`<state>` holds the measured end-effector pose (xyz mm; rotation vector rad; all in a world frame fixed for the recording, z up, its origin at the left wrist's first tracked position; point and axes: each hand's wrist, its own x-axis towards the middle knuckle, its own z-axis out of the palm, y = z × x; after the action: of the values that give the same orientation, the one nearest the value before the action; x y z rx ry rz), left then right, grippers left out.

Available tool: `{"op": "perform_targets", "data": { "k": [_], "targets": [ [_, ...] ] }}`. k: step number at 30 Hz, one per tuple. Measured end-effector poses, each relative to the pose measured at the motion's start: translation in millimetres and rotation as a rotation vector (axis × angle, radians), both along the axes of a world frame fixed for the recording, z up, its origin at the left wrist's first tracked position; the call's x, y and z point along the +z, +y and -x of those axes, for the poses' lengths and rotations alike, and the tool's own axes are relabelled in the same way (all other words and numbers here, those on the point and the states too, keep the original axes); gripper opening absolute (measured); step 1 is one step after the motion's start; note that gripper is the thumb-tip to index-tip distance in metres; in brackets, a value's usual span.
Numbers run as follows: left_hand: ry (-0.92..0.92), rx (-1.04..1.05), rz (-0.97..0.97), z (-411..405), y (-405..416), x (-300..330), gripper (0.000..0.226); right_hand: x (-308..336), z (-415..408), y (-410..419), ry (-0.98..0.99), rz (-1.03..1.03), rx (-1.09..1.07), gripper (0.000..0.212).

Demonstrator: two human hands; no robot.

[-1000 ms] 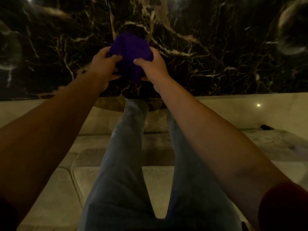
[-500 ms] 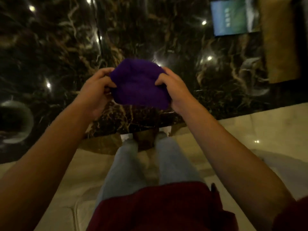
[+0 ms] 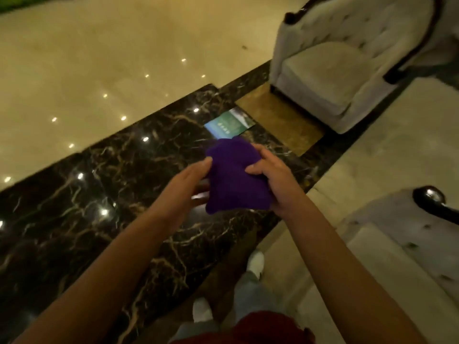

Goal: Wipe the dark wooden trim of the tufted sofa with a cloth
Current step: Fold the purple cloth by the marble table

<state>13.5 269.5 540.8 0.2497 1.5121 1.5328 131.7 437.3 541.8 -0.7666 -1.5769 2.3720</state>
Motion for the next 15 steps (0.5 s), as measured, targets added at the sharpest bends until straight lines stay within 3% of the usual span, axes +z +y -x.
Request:
{"op": "perform_targets", "data": {
  "k": [5, 8, 12, 15],
  "targets": [
    [-0.28, -0.165, -0.165, -50.0, 69.7, 19.3, 0.037, 17.5, -65.3, 28.1, 0.005, -0.044, -0.211, 0.047],
    [-0.257, -0.232, -0.131, -85.7, 128.4, 17.3, 0.023, 16.4, -128.9, 62.5, -0.034, -0.162, -0.381, 0.047],
    [-0.184, -0.389, -0.093, -146.9, 208.1, 7.6, 0.061, -2.7, -223.8, 111.5, -0.082, -0.188, -0.649, 0.054],
    [-0.137, -0.462, -0.093, -196.1, 261.4, -2.8, 0.064, -22.0, -278.9, 137.7, -0.219, -0.248, -0.901, 0.05]
  ]
}}
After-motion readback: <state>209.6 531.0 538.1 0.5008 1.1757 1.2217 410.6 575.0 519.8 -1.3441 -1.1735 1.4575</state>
